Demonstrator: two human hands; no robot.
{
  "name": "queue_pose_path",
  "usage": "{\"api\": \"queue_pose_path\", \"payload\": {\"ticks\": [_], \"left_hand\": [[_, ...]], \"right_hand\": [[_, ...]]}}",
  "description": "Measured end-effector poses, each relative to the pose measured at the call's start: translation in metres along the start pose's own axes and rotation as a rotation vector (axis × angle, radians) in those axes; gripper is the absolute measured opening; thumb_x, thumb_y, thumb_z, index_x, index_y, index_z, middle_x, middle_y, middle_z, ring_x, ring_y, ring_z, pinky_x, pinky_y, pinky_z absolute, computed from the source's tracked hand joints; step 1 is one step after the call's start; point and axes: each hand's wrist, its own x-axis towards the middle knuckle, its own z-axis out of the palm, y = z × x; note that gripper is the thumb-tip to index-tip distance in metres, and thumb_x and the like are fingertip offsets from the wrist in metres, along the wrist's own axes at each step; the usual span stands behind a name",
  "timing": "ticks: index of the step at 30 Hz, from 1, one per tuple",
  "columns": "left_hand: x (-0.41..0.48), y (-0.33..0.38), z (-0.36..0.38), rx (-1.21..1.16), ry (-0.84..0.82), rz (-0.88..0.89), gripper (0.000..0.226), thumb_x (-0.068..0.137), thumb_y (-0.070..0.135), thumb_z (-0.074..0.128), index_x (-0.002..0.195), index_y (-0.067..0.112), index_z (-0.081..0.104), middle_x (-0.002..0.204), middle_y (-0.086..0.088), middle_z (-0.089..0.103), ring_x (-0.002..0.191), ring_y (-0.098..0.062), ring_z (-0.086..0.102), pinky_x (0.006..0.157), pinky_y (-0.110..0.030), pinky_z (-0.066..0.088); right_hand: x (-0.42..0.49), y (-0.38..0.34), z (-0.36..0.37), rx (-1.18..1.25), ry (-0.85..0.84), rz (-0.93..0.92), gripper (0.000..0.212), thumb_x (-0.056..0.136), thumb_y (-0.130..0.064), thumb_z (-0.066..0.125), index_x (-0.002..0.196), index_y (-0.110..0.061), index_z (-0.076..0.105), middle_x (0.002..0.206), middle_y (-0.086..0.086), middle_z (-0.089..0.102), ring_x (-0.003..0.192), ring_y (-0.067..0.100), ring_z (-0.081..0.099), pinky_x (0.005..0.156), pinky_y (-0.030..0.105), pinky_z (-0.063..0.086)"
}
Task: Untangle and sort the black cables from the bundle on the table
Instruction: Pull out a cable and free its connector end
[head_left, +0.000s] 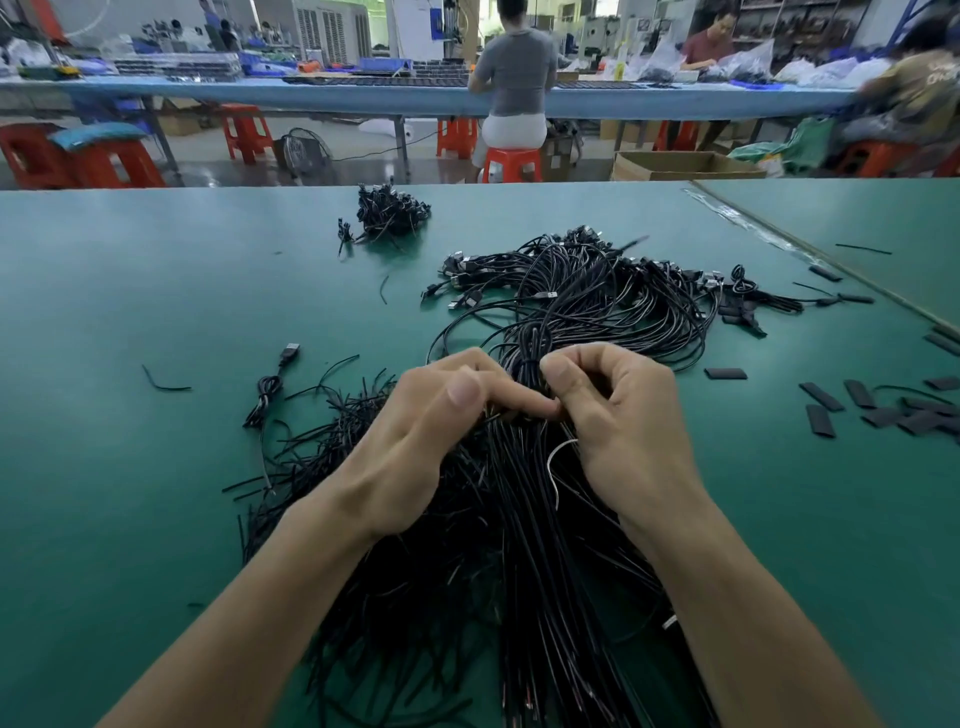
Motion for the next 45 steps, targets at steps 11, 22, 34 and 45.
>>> {"api": "queue_pose_path", "payload": {"ticks": [11, 22, 34, 45], "left_hand": [[0.000, 0.004, 0.002, 0.426, -0.129, -0.354, 0.036, 0.082, 0.069, 0.014, 0.073, 0.051, 0.043, 0.091, 0.018, 0.036, 0.102, -0.002, 0.041, 0.084, -0.036, 0.036], [0.008, 0.005, -0.005, 0.165, 0.113, -0.647, 0.046, 0.084, 0.074, 0.029, 0.105, 0.051, 0.063, 0.136, -0.001, 0.053, 0.117, -0.016, 0.055, 0.067, -0.037, 0.063], [0.007, 0.010, -0.014, -0.081, 0.027, -0.468, 0.035, 0.099, 0.031, 0.056, 0.078, 0.011, 0.074, 0.067, -0.004, 0.067, 0.053, -0.009, 0.055, 0.048, -0.017, 0.043], [0.003, -0.002, -0.017, 0.093, -0.028, -0.189, 0.014, 0.088, 0.038, 0.065, 0.102, 0.036, 0.064, 0.084, -0.007, 0.074, 0.068, -0.039, 0.065, 0.066, -0.057, 0.051]], "right_hand": [[-0.007, -0.007, 0.005, -0.156, -0.055, -0.279, 0.011, 0.091, -0.016, 0.070, 0.085, -0.025, 0.067, 0.084, -0.010, 0.066, 0.078, -0.003, 0.060, 0.067, 0.006, 0.041], [-0.010, -0.010, 0.004, -0.234, -0.185, -0.350, 0.011, 0.087, -0.008, 0.072, 0.088, -0.019, 0.071, 0.087, -0.015, 0.061, 0.083, -0.011, 0.057, 0.074, 0.003, 0.040], [-0.008, -0.015, 0.001, -0.455, -0.209, -0.406, 0.007, 0.092, -0.018, 0.066, 0.096, -0.019, 0.072, 0.088, -0.015, 0.058, 0.083, 0.007, 0.058, 0.077, 0.032, 0.051], [-0.005, -0.003, -0.001, -0.217, -0.303, -0.096, 0.014, 0.093, -0.020, 0.067, 0.081, -0.027, 0.068, 0.063, -0.026, 0.061, 0.061, -0.006, 0.056, 0.059, 0.007, 0.040]]}}
